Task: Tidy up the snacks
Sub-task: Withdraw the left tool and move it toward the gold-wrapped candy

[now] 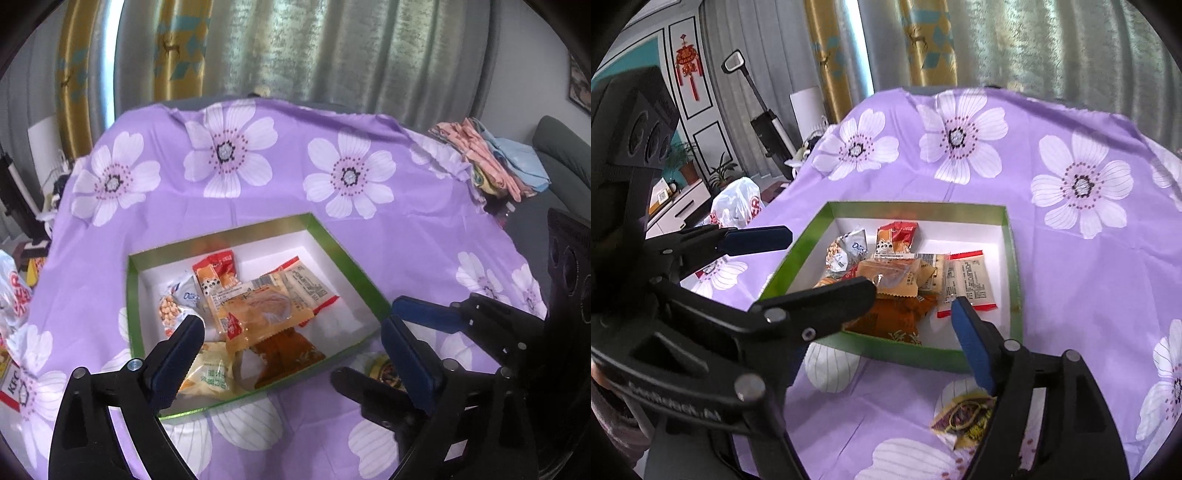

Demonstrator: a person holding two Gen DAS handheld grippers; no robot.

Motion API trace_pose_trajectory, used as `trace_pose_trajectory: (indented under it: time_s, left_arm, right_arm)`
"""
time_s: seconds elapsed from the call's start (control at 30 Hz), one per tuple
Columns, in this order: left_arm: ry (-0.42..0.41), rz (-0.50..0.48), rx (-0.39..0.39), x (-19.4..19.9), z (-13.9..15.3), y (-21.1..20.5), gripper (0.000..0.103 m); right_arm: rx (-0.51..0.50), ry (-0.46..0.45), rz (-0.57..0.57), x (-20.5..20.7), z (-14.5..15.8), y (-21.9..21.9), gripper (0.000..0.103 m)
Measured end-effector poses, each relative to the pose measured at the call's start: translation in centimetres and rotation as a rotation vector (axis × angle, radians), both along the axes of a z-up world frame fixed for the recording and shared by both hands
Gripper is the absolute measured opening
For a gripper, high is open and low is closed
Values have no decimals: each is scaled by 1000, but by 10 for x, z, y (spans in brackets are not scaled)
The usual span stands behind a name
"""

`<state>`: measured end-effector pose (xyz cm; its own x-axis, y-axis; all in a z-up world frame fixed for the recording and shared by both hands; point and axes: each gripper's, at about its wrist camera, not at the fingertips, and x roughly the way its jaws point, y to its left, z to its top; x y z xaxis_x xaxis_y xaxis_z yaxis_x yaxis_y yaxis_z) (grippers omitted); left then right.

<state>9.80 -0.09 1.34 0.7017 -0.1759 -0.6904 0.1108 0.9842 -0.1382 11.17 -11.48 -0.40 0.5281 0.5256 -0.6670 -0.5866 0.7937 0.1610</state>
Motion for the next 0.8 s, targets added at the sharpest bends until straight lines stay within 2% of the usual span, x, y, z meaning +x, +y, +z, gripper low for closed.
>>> trace_pose_trajectory:
  time_s: [0.1, 0.37, 0.63, 0.8]
  left_arm:
    - [-18, 0, 14, 0, 8, -16, 97]
    - [-76, -1, 55, -38, 26, -31, 97]
    - [-102, -23, 73, -69, 33, -48, 97]
    - [-95, -39, 76, -81, 29, -58, 97]
  right_arm:
    - [11, -19, 3, -13, 7, -7, 76]
    - [24, -73, -22, -54, 25, -31, 76]
    - [26, -114, -25, -90, 36, -48, 77]
    - [29, -111, -34, -104, 33, -59, 77]
